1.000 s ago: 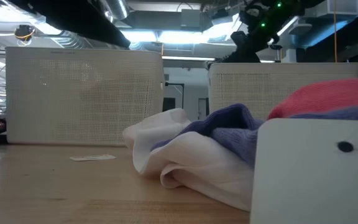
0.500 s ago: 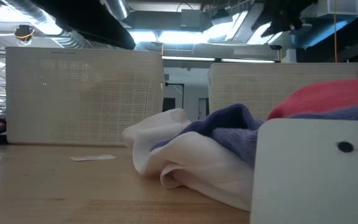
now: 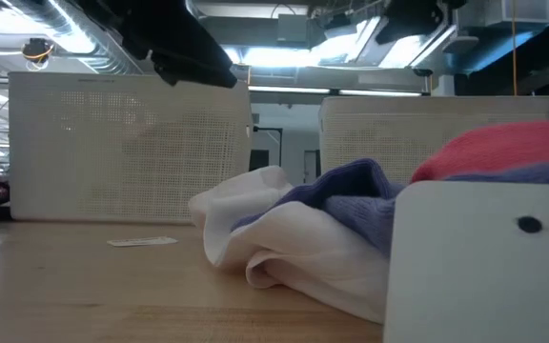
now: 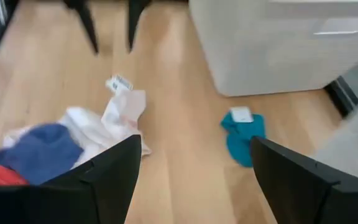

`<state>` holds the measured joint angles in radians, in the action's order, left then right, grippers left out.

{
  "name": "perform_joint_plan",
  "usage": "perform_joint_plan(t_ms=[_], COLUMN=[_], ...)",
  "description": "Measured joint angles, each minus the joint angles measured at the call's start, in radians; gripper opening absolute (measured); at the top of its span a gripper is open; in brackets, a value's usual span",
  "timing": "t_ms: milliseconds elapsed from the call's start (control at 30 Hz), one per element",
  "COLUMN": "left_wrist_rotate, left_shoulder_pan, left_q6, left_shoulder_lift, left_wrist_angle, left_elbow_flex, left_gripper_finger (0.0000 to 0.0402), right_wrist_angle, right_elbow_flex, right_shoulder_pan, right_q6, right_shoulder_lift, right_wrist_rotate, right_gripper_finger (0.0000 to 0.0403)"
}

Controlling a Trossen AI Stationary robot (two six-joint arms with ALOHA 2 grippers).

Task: Sort clothes

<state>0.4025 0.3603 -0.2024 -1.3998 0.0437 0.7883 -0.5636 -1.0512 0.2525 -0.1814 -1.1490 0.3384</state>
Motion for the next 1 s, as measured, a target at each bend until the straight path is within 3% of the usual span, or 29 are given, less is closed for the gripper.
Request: perform_joint_plan(t_ms=[233,433,1000], left_wrist_rotate=[0.000,0.003,0.005], left_shoulder_pan=[0.006,0.011,0.014], left_q6=[-0.020,0.001,0.001], left_shoulder_lift=[-0.020,-0.031,-0.031], left_wrist_angle=[-0.017,-0.011,-0.063], left_elbow_flex=[0.000,0.000,0.000], left_gripper_finger=[0.0180,0.0180,0.0180], right_wrist_angle=[0.136,0.253,0.607], right_elbow_flex=[0.000,0.000,0.000], right_shoulder_pan=[0.080,0.081,0.079], right_q6=[0.003,0.034,0.137], right_shoulder_lift=[-0.230,-0.380,-0.700], right_wrist_rotate=[0.023,-0.066,-0.177], right_gripper_finger=[0.0301,0.0301,0.0301])
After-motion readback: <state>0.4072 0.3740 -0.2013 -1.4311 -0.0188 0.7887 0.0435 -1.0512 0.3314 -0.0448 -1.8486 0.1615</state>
